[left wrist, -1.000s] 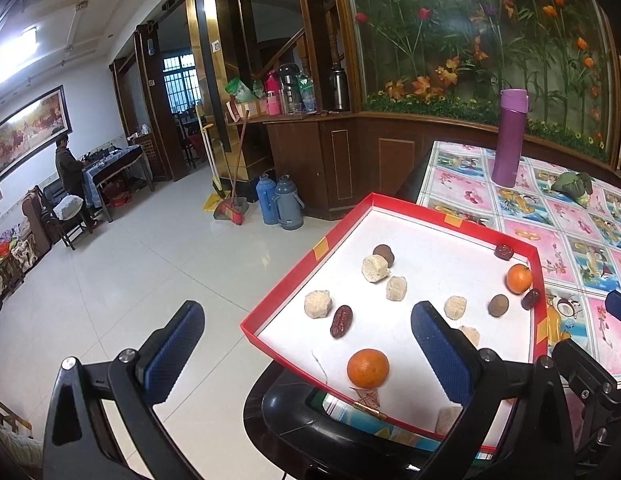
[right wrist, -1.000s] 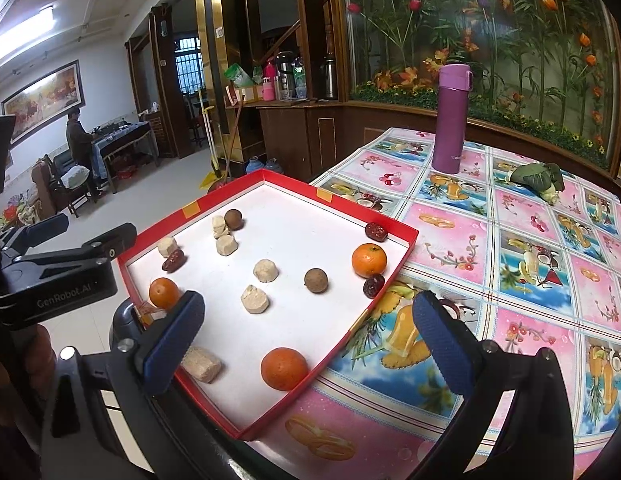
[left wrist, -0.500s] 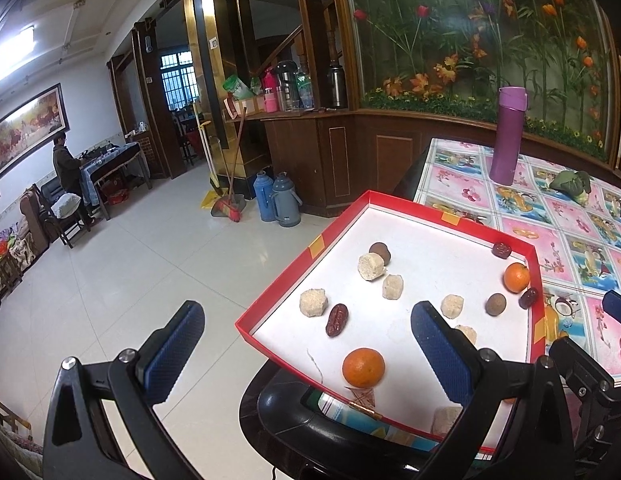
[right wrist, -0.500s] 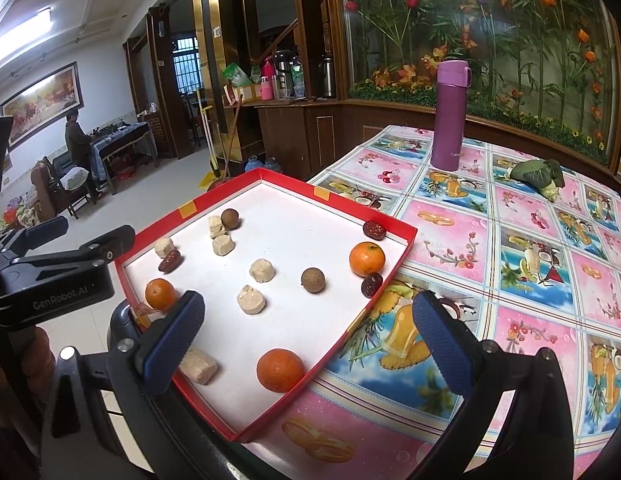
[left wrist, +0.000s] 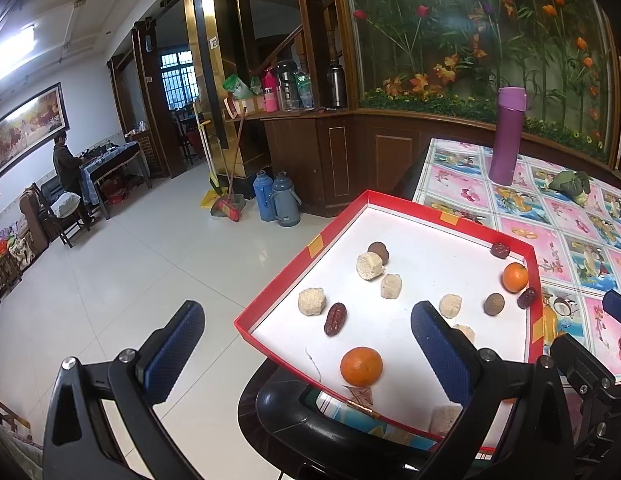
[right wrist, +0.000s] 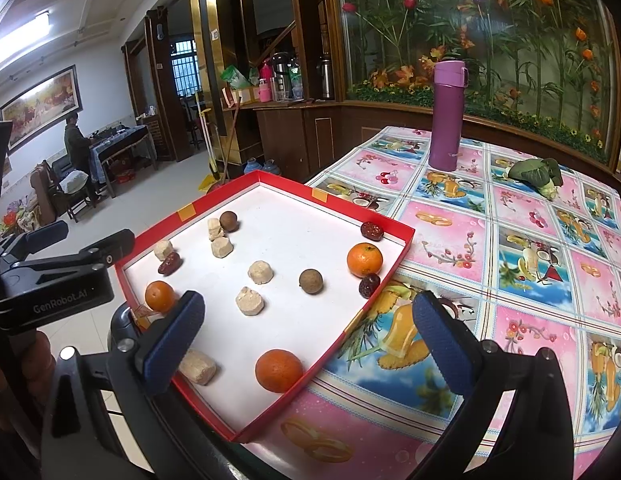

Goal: Organize fruits

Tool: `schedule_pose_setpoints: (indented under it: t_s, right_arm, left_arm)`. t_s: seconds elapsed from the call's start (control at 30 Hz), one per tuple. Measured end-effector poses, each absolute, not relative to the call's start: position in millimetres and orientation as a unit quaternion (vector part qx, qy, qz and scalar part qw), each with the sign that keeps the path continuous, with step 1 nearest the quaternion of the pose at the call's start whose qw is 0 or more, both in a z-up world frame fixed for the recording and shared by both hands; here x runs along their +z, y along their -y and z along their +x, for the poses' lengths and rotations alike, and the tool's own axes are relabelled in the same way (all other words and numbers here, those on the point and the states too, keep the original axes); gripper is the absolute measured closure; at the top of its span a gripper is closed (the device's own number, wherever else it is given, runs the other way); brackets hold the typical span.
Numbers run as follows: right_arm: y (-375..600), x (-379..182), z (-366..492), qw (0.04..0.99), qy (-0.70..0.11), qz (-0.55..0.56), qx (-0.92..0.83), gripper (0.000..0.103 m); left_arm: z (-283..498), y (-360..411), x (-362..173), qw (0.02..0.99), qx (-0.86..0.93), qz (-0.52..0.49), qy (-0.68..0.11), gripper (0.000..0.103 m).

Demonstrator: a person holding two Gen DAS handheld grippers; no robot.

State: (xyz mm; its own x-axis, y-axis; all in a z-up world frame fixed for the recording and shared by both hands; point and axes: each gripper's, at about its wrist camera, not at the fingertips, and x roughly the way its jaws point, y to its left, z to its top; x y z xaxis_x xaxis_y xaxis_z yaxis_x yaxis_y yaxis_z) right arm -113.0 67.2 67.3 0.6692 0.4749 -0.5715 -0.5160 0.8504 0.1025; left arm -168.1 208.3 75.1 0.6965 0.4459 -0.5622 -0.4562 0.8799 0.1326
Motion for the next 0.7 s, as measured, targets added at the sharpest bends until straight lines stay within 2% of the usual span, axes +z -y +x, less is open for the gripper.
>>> schedule_pose_setpoints:
  t_s: [0.7]
  right_arm:
    - [-68.2,73.1,-112.9,0.917,-0.293,-0.03,0.268,0.0]
  left_arm:
    - [-163.2,-206.1,78.4,0.926,0.224,-0.022,-0.302,0.0]
